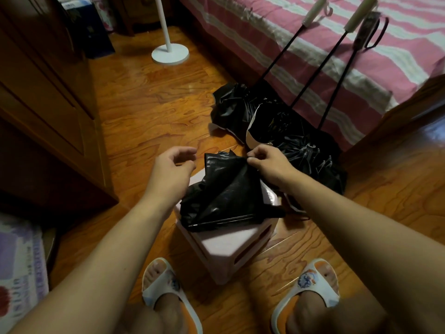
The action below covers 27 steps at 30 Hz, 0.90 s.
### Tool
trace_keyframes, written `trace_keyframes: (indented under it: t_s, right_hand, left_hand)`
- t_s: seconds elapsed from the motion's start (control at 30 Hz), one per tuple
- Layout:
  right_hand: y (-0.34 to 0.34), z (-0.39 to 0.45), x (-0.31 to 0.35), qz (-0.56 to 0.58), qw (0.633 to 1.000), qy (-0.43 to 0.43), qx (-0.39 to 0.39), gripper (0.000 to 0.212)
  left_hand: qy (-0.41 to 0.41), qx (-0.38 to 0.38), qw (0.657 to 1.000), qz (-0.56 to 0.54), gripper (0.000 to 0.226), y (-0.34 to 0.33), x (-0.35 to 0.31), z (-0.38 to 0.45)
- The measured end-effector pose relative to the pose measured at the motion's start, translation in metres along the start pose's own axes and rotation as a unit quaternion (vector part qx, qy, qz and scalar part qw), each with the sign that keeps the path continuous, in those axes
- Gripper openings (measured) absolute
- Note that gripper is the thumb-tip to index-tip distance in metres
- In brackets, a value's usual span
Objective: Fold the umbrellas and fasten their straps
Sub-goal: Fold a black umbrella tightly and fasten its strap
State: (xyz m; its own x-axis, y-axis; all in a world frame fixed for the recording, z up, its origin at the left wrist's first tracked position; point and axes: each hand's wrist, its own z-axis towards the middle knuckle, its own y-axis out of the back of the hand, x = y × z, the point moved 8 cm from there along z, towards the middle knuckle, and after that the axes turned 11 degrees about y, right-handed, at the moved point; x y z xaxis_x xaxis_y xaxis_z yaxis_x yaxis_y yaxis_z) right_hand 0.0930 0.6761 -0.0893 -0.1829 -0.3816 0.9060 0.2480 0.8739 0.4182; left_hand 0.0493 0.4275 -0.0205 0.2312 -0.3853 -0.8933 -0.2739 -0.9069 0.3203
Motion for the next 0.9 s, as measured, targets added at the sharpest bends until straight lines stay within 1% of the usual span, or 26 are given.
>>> trace_keyframes:
  t_s: [0.07,0.1,0.13,0.17,0.2,0.23,0.27,0.3,0.33,0.37,0.4,0.47,0.5,0.53,0.57,0.6,0.63,0.67,0.7,0.73,0.77,0.8,0.83,0.9]
  right_hand:
    - [-0.006,0.016,-0.019,0.016,0.999,-0.035,-0.025,0.008]
    - [-0.009,0.024,-0.029,0.004,0.998,-0.047,-0.034,0.004]
    - [-0.012,0.030,-0.039,-0.015,0.998,-0.054,-0.040,0.001]
    - [-0.014,0.035,-0.048,-0.035,0.997,-0.060,-0.044,0.003]
    - [-0.016,0.038,-0.054,-0.053,0.995,-0.065,-0.049,0.005]
    - [-0.017,0.039,-0.060,-0.074,0.993,-0.072,-0.054,0.006]
    - [-0.016,0.039,-0.063,-0.102,0.990,-0.076,-0.056,0.009]
    - [-0.016,0.037,-0.065,-0.140,0.986,-0.077,-0.053,0.015]
    - [-0.016,0.033,-0.064,-0.188,0.979,-0.069,-0.046,0.022]
    - [-0.015,0.029,-0.058,-0.241,0.968,-0.047,-0.044,0.029]
    - [-0.014,0.024,-0.049,-0.292,0.955,-0.006,-0.053,0.036]
    - [-0.019,0.008,-0.020,-0.349,0.926,0.116,-0.082,0.044]
    - [-0.028,-0.001,-0.005,-0.352,0.917,0.179,-0.064,0.047]
    - [-0.042,-0.009,0.004,-0.349,0.908,0.232,-0.012,0.049]
    - [-0.059,-0.015,0.006,-0.357,0.893,0.268,0.061,0.050]
    - [-0.074,-0.018,-0.001,-0.382,0.873,0.269,0.137,0.052]
    - [-0.081,-0.016,-0.015,-0.414,0.859,0.229,0.194,0.056]
    - [-0.078,-0.009,-0.032,-0.440,0.857,0.160,0.217,0.059]
    - [-0.067,-0.001,-0.049,-0.449,0.865,0.081,0.211,0.061]
    - [-0.052,0.004,-0.061,-0.437,0.881,0.007,0.183,0.063]
    - [-0.036,0.005,-0.067,-0.410,0.900,-0.046,0.143,0.064]
    - [-0.024,0.005,-0.070,-0.377,0.918,-0.064,0.101,0.065]
    - [-0.015,0.004,-0.067,-0.347,0.934,-0.055,0.065,0.066]
    - [-0.008,0.001,-0.057,-0.289,0.957,-0.016,0.030,0.067]
  left_hand:
    - [-0.033,-0.010,0.997,0.073,0.028,-0.001,0.005,0.004]
    - [-0.075,-0.011,0.987,0.139,0.024,-0.004,0.004,0.004]
    - [-0.140,0.000,0.965,0.223,0.023,-0.014,0.001,0.003]
    - [-0.211,0.035,0.925,0.313,0.027,-0.029,0.003,-0.002]
    - [-0.264,0.087,0.877,0.393,0.035,-0.048,0.011,-0.008]
    - [-0.285,0.140,0.830,0.459,0.046,-0.065,0.026,-0.013]
    - [-0.277,0.178,0.790,0.518,0.056,-0.077,0.044,-0.016]
    - [-0.249,0.197,0.763,0.563,0.065,-0.083,0.063,-0.014]
    - [-0.215,0.200,0.752,0.590,0.073,-0.085,0.077,-0.009]
    - [-0.186,0.193,0.750,0.605,0.077,-0.084,0.086,-0.002]
    - [-0.166,0.182,0.752,0.611,0.078,-0.081,0.090,0.006]
    - [-0.136,0.166,0.767,0.604,0.075,-0.077,0.090,0.027]
    - [-0.120,0.166,0.777,0.595,0.074,-0.076,0.089,0.036]
    - [-0.103,0.170,0.785,0.587,0.073,-0.076,0.089,0.042]
    - [-0.087,0.175,0.788,0.584,0.073,-0.079,0.089,0.046]
    - [-0.072,0.177,0.788,0.585,0.071,-0.081,0.090,0.049]
    - [-0.054,0.175,0.787,0.590,0.070,-0.082,0.092,0.050]
    - [-0.034,0.170,0.785,0.595,0.069,-0.082,0.093,0.051]
    - [-0.012,0.164,0.786,0.596,0.068,-0.082,0.094,0.051]
    - [0.008,0.160,0.789,0.593,0.069,-0.081,0.096,0.052]
    - [0.023,0.159,0.794,0.587,0.069,-0.080,0.095,0.052]
    - [0.030,0.158,0.802,0.576,0.070,-0.080,0.094,0.053]
    - [0.032,0.154,0.817,0.555,0.069,-0.080,0.091,0.054]
    - [0.035,0.132,0.861,0.490,0.068,-0.078,0.083,0.060]
